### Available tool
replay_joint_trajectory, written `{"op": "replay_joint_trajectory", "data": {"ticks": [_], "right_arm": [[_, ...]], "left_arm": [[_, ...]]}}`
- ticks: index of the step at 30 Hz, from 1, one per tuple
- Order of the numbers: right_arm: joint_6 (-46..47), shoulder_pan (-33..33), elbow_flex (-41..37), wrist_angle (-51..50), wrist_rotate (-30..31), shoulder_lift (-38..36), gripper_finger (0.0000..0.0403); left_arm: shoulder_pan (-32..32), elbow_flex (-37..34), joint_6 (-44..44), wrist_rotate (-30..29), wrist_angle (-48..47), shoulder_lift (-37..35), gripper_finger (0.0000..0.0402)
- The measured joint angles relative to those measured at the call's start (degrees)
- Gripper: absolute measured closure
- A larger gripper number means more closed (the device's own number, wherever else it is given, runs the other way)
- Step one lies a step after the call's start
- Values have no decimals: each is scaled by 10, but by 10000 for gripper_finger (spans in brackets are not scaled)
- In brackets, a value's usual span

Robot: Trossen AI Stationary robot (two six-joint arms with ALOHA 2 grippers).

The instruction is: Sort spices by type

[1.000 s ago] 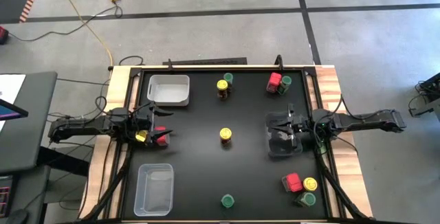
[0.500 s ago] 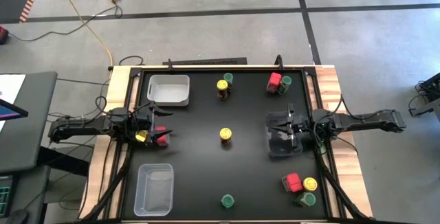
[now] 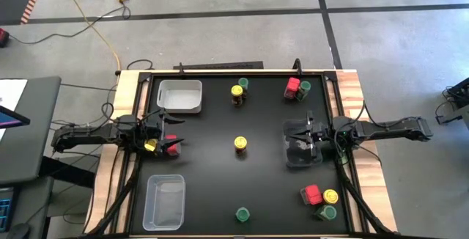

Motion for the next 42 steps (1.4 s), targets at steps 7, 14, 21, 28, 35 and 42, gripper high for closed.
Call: {"op": "replay_joint_trajectory", "data": {"ticks": [7, 14, 21, 28, 35, 42], "right_arm": [[0, 0, 0, 0, 0, 0, 367], [0, 0, 0, 0, 0, 0, 367], [0, 0, 0, 0, 0, 0, 367], [0, 0, 0, 0, 0, 0, 367], [0, 0, 0, 0, 0, 0, 367], [0, 0, 0, 0, 0, 0, 367]], "left_arm": [[0, 0, 0, 0, 0, 0, 61], [0, 0, 0, 0, 0, 0, 61], [0, 0, -12, -2, 1, 0, 61], [0, 0, -72, -17, 16, 0, 61], [0, 58, -67, -52, 42, 28, 61], [0, 194, -50, -58, -48, 165, 61]]}}
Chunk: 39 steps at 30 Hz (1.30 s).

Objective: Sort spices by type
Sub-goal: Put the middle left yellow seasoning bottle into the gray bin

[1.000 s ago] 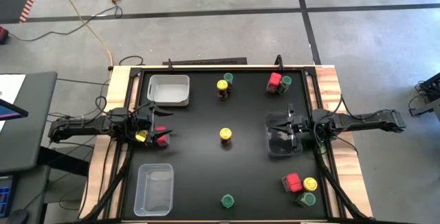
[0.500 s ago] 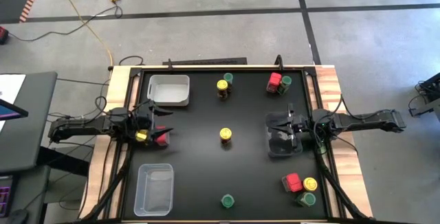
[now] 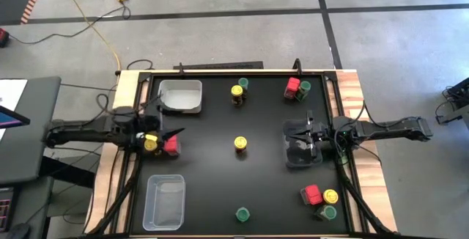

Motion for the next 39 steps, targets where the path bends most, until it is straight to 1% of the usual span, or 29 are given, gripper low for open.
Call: {"op": "replay_joint_trajectory", "data": {"ticks": [3, 10, 12, 14, 18, 21, 26, 30, 34, 39], "right_arm": [[0, 0, 0, 0, 0, 0, 367], [0, 0, 0, 0, 0, 0, 367], [0, 0, 0, 0, 0, 0, 367], [0, 0, 0, 0, 0, 0, 367], [0, 0, 0, 0, 0, 0, 367], [0, 0, 0, 0, 0, 0, 367], [0, 0, 0, 0, 0, 0, 367], [0, 0, 0, 0, 0, 0, 367], [0, 0, 0, 0, 0, 0, 367], [0, 0, 0, 0, 0, 0, 367]], "left_arm": [[0, 82, 0, 0, -97, 66, 61], [0, 283, 11, 4, -366, 199, 61], [0, 324, 11, 2, -407, 226, 61], [0, 355, 13, 2, -425, 246, 61], [0, 383, -12, 2, -427, 268, 61], [0, 384, -16, 2, -397, 278, 61], [0, 385, -26, -4, -407, 301, 59], [0, 385, -38, -31, -430, 325, 38], [0, 385, -71, -33, -431, 348, 9], [-1, 385, -98, -26, -429, 374, 2]]}}
